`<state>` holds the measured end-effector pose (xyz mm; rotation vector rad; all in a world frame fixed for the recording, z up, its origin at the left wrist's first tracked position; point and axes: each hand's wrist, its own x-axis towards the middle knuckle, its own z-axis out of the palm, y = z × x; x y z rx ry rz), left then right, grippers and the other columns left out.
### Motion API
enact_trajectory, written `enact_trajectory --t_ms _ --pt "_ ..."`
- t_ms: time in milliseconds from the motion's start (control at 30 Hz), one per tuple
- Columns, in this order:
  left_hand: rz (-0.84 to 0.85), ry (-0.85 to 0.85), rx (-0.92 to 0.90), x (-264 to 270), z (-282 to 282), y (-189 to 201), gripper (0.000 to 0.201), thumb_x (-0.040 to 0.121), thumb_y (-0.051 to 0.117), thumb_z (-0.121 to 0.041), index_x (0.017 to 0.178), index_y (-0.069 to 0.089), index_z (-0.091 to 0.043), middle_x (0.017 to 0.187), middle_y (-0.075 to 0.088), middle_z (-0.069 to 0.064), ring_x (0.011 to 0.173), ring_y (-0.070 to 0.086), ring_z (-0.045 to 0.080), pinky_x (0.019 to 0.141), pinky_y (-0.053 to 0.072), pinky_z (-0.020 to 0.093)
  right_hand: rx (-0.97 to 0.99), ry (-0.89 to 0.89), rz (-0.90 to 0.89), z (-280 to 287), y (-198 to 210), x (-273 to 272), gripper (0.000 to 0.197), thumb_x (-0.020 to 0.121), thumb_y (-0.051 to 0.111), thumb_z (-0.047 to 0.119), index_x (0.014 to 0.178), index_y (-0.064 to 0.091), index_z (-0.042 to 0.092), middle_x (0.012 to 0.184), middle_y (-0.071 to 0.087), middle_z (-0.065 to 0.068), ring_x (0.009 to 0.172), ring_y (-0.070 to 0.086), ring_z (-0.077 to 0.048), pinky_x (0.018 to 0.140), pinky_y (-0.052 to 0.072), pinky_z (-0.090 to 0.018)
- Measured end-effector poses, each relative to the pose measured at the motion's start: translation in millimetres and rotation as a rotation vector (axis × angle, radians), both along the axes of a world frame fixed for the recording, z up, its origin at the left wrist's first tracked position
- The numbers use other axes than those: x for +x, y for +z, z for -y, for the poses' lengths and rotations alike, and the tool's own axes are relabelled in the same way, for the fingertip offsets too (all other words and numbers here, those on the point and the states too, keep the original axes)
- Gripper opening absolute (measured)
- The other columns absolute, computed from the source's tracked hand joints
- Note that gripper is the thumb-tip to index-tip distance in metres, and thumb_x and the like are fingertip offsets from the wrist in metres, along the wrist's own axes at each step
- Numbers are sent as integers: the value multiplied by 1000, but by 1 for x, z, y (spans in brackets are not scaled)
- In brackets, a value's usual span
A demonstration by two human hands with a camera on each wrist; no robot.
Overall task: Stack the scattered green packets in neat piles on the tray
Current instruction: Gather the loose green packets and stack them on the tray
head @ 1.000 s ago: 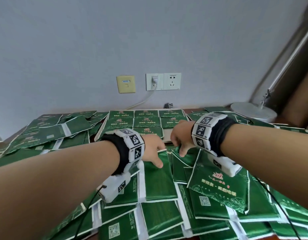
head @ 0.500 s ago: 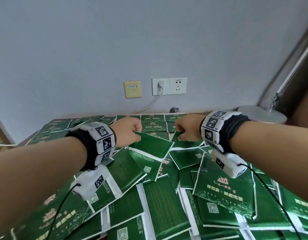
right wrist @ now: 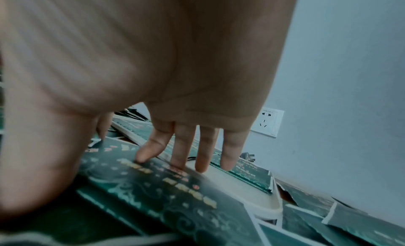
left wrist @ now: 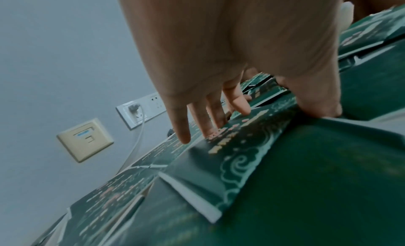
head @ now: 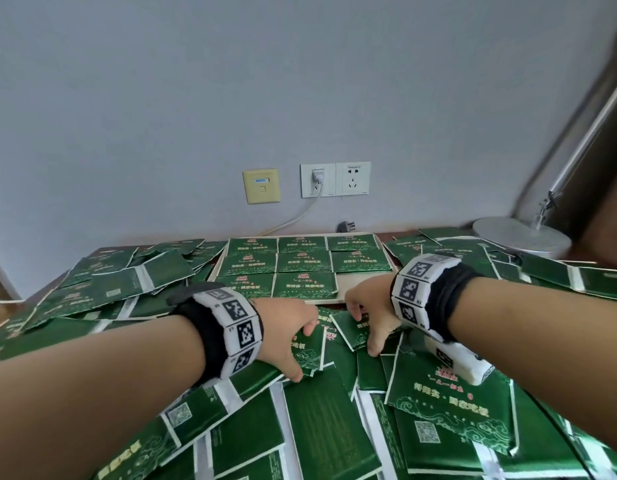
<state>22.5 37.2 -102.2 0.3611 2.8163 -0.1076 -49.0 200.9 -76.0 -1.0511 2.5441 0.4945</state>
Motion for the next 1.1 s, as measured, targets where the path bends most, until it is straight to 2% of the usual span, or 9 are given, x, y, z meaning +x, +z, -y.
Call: enact_trajectory --t_ms 200,267,333,433,600,833,933,1000,1100 --pt "-65 -24 41 -5 -2 -4 52 72 74 -45 108 41 -26 97 52 -4 71 48 14 61 38 30 -131 -13 3 -7 -8 -11 44 74 75 41 106 54 20 89 52 7 87 52 -17 66 42 -27" --pt "-99 7 100 -5 -1 -3 50 73 73 -45 107 40 -27 97 52 -4 70 48 12 59 37 29 -226 -68 54 -12 -8 -17 38 73 74 39 100 54 22 95 55 6 87 54 -15 63 42 -24" --pt "-116 53 195 -6 0 0 47 73 73 -43 106 42 -28 99 54 -4 76 52 13 65 44 28 -320 -128 96 -16 -4 -21 34 74 74 37 98 55 24 99 57 6 84 54 -12 63 41 -23" --pt "-133 137 382 -13 1 8 44 73 72 -43 105 45 -30 112 58 -1 100 58 20 90 50 39 -407 -150 102 -20 3 -31 30 76 72 37 97 56 23 87 55 9 69 49 -5 58 38 -19" --pt "-278 251 550 -35 -1 27 42 77 71 -42 109 50 -27 111 48 -10 104 51 12 88 42 29 -617 -160 13 -15 12 -51 25 76 72 36 88 53 25 78 52 12 66 45 -2 54 33 -20" --pt "-250 211 361 -86 7 34 48 76 73 -40 113 47 -24 114 56 1 104 56 22 90 46 36 -474 -150 -104 -4 4 -85 28 72 72 36 87 53 22 84 57 6 77 53 -16 59 40 -25" --pt "-219 168 260 -106 7 24 49 76 73 -36 113 43 -22 91 54 -1 79 55 20 69 46 34 -394 -137 -134 3 -7 -98 29 72 71 35 90 53 21 92 59 2 83 56 -19 65 45 -29" --pt "-211 152 226 -114 6 15 50 76 73 -33 114 42 -21 80 46 -6 63 44 11 55 35 29 -375 -140 -120 6 -14 -103 30 72 72 35 90 52 21 95 59 1 85 57 -20 72 49 -32" --pt "-196 146 215 -124 5 4 55 76 74 -32 118 41 -19 82 48 -4 62 43 10 56 35 30 -354 -133 -90 8 -22 -108 37 72 73 41 96 54 20 100 60 0 89 58 -21 79 52 -35"
